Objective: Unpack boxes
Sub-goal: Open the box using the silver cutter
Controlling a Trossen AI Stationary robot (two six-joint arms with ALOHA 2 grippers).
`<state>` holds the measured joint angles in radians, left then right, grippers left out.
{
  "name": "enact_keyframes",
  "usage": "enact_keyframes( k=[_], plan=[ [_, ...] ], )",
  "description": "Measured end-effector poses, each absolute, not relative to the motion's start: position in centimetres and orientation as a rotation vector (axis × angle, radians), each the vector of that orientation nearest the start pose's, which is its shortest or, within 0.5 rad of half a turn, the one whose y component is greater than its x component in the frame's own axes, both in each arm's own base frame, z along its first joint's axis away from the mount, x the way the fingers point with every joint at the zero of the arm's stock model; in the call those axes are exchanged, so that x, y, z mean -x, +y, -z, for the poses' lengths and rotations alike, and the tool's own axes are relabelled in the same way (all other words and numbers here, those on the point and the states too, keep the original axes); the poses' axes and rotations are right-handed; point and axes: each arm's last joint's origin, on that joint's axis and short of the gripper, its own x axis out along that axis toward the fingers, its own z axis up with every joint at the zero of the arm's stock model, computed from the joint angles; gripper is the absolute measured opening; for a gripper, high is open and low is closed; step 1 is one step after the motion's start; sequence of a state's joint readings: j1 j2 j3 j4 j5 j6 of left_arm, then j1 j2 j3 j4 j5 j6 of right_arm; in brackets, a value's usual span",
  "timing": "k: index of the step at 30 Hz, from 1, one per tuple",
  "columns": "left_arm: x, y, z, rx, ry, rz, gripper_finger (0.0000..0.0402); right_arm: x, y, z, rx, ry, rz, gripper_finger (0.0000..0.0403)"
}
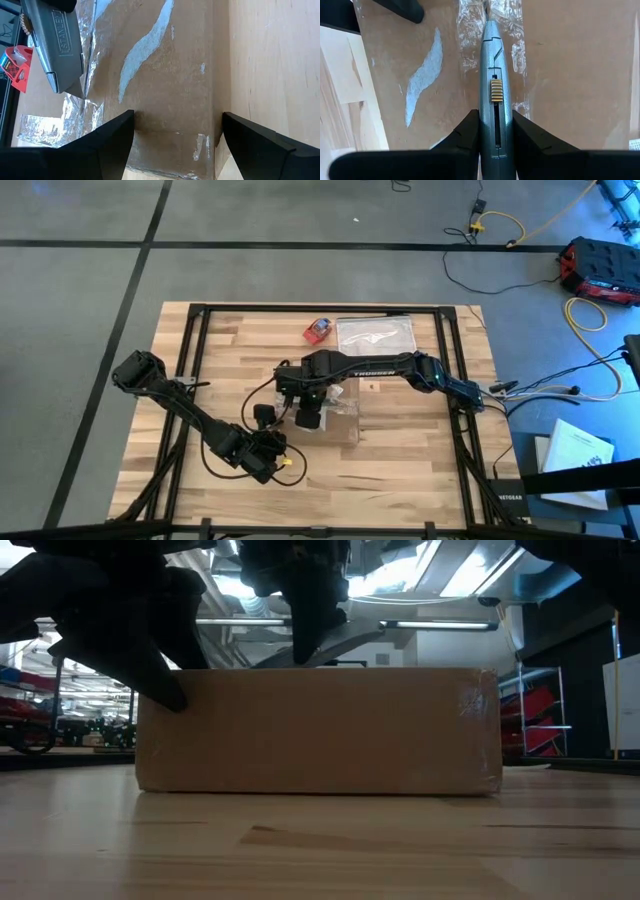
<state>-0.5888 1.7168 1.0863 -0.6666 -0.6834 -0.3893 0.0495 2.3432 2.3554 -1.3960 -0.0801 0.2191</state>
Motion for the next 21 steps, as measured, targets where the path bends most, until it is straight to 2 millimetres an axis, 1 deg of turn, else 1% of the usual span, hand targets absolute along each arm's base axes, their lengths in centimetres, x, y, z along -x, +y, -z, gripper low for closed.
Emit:
enact_keyframes(
  k=[9, 21],
  plan=[
    [-27.32, -16.01, -18.19, -0.416, 0.988, -0.277, 0.0279, -46.39, 2.08, -26.03, -0.222, 1.413, 0.042, 0.0063],
    [-27.36, -15.97, -18.19, -0.414, 0.987, -0.278, 0.0279, -45.97, 2.06, -25.97, -0.207, 1.457, 0.037, 0.0063]
  ],
)
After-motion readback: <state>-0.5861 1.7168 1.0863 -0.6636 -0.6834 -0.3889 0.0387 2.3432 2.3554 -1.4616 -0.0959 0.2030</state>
